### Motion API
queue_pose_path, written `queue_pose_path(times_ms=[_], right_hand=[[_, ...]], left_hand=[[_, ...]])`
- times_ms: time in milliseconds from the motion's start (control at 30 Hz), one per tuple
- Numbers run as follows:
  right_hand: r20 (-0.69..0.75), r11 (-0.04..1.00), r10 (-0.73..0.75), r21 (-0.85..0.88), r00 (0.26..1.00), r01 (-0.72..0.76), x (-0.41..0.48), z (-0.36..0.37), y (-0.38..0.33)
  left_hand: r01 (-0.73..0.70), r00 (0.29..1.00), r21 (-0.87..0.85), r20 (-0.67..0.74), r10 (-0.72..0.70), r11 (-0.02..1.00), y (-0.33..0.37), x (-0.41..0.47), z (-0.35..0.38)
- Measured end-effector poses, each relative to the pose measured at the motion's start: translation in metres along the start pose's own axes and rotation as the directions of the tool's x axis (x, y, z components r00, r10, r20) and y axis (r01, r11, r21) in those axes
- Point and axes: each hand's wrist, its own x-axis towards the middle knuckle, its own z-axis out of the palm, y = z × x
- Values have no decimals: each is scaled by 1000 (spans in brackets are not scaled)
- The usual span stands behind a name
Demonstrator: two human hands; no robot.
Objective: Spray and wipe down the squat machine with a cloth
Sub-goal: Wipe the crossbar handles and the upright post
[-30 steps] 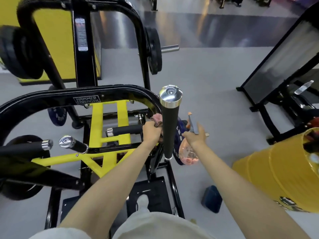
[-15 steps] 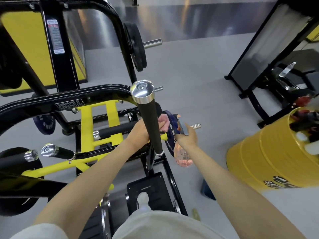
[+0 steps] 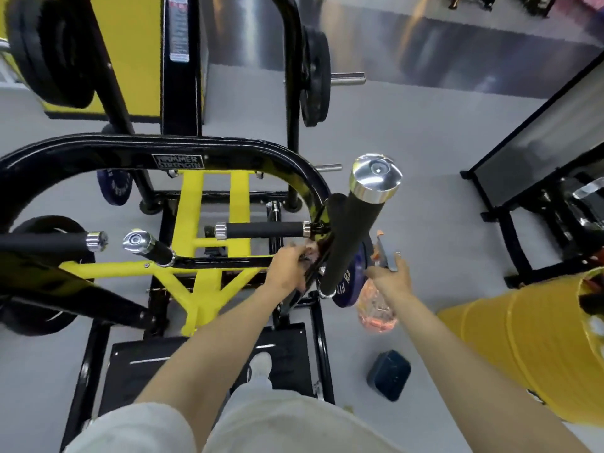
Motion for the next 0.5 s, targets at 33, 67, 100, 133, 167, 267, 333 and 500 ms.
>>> queue_pose_path(times_ms=[33,67,100,133,167,267,333,500], right_hand=[[8,1000,0,-2,1000,0,1,2,-1],[16,1000,-7,6,1000,7,3,6,-1],[16,1000,-1,5,1000,1,4,8,-1],[18,1000,-5,5,1000,5,4,10,-2],[18,1000,-5,-8,1000,5,4,12,-2],[5,1000,-5,-14,1000,5,6,14,1],[-3,999,26,18,1000,-26,6,15,4],[11,996,72,49,997,-72,10,13,8]], left_hand=[[20,999,-28,-48,-21,999,-1,2,1],[6,994,-49,-106,-11,999,2,2,0],[-23,988,-98,-157,8,995,10,3,1],[-40,981,-165,-195,7,985,24,1,-2],[-70,971,-224,-240,15,972,33,0,-3],[-127,970,-228,-233,72,965,35,-2,5],[-156,975,-148,-181,128,977,22,2,14],[61,989,-171,-125,-84,983,8,9,36]])
